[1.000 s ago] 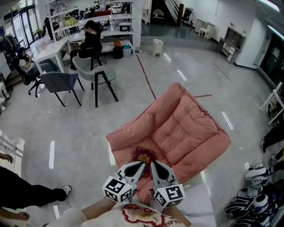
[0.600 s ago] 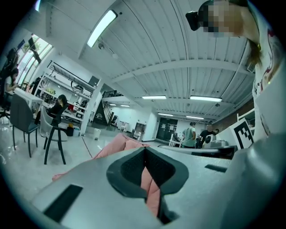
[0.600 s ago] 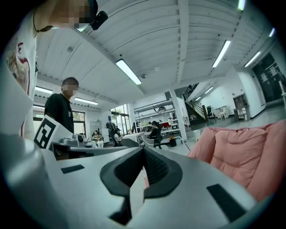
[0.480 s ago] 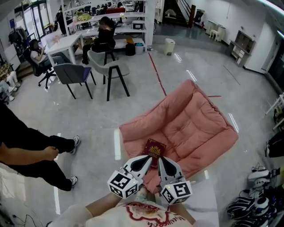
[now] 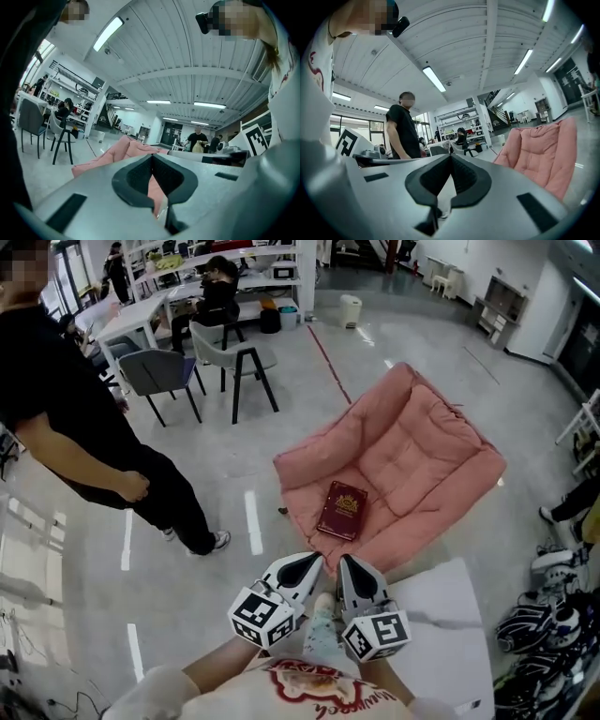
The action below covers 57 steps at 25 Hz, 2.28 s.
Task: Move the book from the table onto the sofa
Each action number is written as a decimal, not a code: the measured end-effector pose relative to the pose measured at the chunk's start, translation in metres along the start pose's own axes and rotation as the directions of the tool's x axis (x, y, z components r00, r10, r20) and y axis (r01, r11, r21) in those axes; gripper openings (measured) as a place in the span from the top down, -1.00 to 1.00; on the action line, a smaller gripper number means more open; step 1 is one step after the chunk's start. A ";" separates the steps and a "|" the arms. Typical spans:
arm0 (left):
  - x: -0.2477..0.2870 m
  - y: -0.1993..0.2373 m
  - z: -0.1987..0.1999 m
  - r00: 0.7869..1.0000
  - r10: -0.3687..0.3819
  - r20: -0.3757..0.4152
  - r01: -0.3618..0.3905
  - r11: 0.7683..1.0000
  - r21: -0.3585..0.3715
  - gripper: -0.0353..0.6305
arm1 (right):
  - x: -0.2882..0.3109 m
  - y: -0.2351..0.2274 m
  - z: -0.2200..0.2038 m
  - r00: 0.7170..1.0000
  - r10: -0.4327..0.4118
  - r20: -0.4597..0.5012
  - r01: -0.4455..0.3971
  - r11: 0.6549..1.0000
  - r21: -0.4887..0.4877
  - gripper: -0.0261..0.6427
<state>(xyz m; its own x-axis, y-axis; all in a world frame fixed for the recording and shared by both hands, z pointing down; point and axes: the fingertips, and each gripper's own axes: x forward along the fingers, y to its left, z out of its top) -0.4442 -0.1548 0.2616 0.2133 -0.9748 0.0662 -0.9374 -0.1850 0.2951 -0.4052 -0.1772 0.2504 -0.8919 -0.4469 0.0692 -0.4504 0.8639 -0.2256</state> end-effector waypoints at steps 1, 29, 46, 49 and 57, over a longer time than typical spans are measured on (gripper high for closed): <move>-0.013 -0.006 -0.003 1.000 -0.006 -0.004 0.006 1.000 -0.002 0.88 | -0.009 0.012 -0.003 1.000 -0.006 0.002 0.006 1.000 0.003 0.93; -0.156 -0.158 -0.035 0.995 -0.101 0.018 0.101 0.995 0.001 0.88 | -0.201 0.127 -0.016 0.995 -0.081 0.066 0.082 0.996 -0.016 0.93; -0.257 -0.296 -0.086 0.996 -0.093 0.014 0.093 0.995 -0.045 0.88 | -0.369 0.178 -0.042 0.994 -0.094 0.048 0.095 0.995 -0.008 0.93; -0.262 -0.298 -0.080 0.995 -0.100 0.016 0.101 0.995 -0.027 0.88 | -0.371 0.185 -0.037 0.993 -0.100 0.070 0.101 0.995 -0.012 0.93; -0.278 -0.279 -0.073 0.997 -0.072 0.035 0.072 0.997 -0.009 0.88 | -0.361 0.197 -0.039 0.992 -0.094 0.081 0.093 0.996 0.015 0.93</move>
<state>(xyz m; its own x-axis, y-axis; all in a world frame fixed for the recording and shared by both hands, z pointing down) -0.2222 0.1769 0.2301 0.2705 -0.9626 0.0115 -0.9170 -0.2540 0.3076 -0.1738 0.1629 0.2194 -0.8392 -0.5437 0.0116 -0.5310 0.8147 -0.2328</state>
